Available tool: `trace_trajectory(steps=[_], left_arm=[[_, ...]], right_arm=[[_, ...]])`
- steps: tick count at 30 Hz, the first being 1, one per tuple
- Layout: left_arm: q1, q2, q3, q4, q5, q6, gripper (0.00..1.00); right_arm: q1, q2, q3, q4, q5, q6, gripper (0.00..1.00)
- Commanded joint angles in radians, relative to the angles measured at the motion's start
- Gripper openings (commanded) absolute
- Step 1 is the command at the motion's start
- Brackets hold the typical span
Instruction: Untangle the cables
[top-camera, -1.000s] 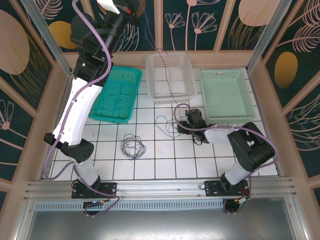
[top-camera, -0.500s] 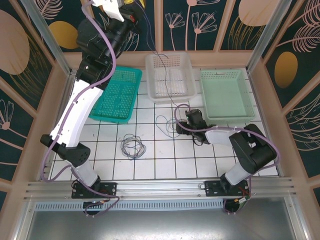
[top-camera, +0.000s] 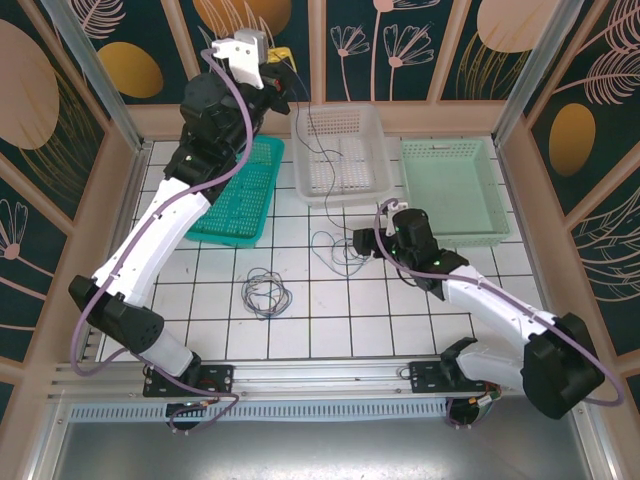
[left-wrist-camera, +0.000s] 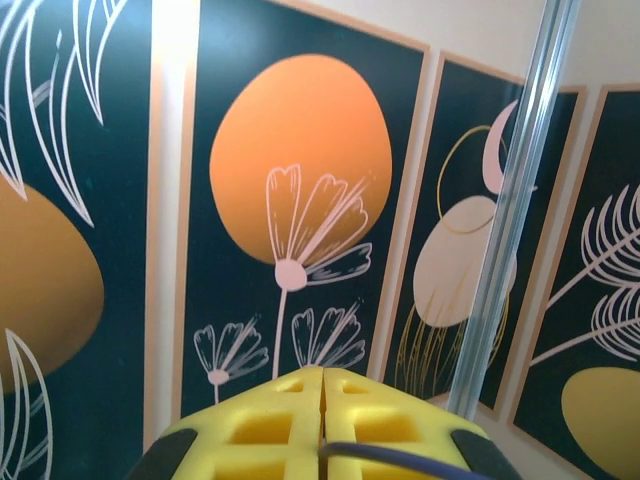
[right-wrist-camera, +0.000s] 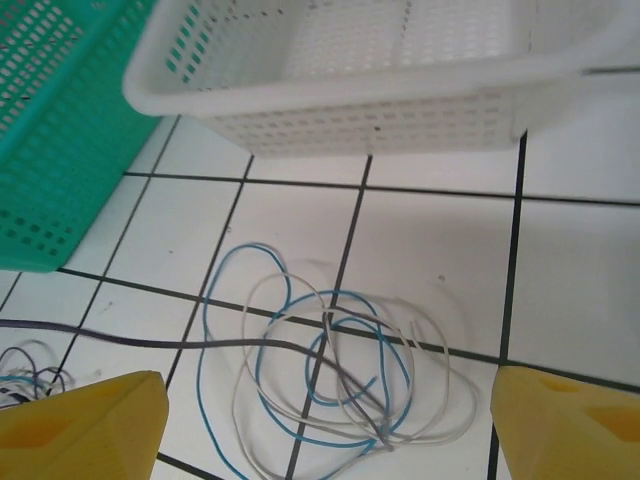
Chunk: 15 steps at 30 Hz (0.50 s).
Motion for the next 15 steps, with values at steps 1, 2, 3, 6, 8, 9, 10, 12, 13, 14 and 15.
trace_trajectory(steps=[1, 2, 3, 6, 8, 9, 10, 12, 13, 14, 15], left_arm=[[0.005, -0.031, -0.01, 0.057, 0.027, -0.026, 0.06], [0.005, -0.032, -0.012, 0.058, 0.028, -0.026, 0.06], [0.005, -0.032, -0.014, 0.058, 0.028, -0.028, 0.06], [0.006, -0.037, -0.013, 0.055, 0.022, -0.032, 0.06], [0.006, -0.04, -0.014, 0.054, 0.021, -0.035, 0.06], [0.005, -0.04, -0.015, 0.052, 0.027, -0.037, 0.06], [0.006, -0.043, -0.017, 0.051, 0.033, -0.04, 0.06], [0.005, -0.049, -0.023, 0.048, 0.039, -0.042, 0.06], [0.005, -0.053, -0.032, 0.051, 0.041, -0.043, 0.06], [0.005, -0.06, -0.04, 0.055, 0.041, -0.044, 0.06], [0.005, -0.066, -0.05, 0.059, 0.043, -0.044, 0.06]], right_arm=[[0.009, -0.032, 0.047, -0.081, -0.046, -0.065, 0.86], [0.009, -0.036, 0.048, -0.069, -0.056, -0.08, 0.86], [0.011, -0.035, 0.048, -0.053, -0.068, -0.097, 0.88], [0.024, -0.008, 0.054, -0.028, -0.106, -0.142, 0.89], [0.039, 0.023, 0.048, -0.011, -0.092, -0.171, 0.89], [0.044, 0.037, 0.042, 0.003, -0.068, -0.181, 0.89], [0.046, 0.054, 0.033, 0.017, -0.043, -0.196, 0.9], [0.047, 0.084, 0.022, 0.048, 0.042, -0.214, 0.91], [0.042, 0.1, 0.022, 0.062, 0.096, -0.214, 0.91], [0.036, 0.116, 0.022, 0.076, 0.122, -0.215, 0.92], [0.021, 0.138, 0.024, 0.088, 0.147, -0.206, 0.92]])
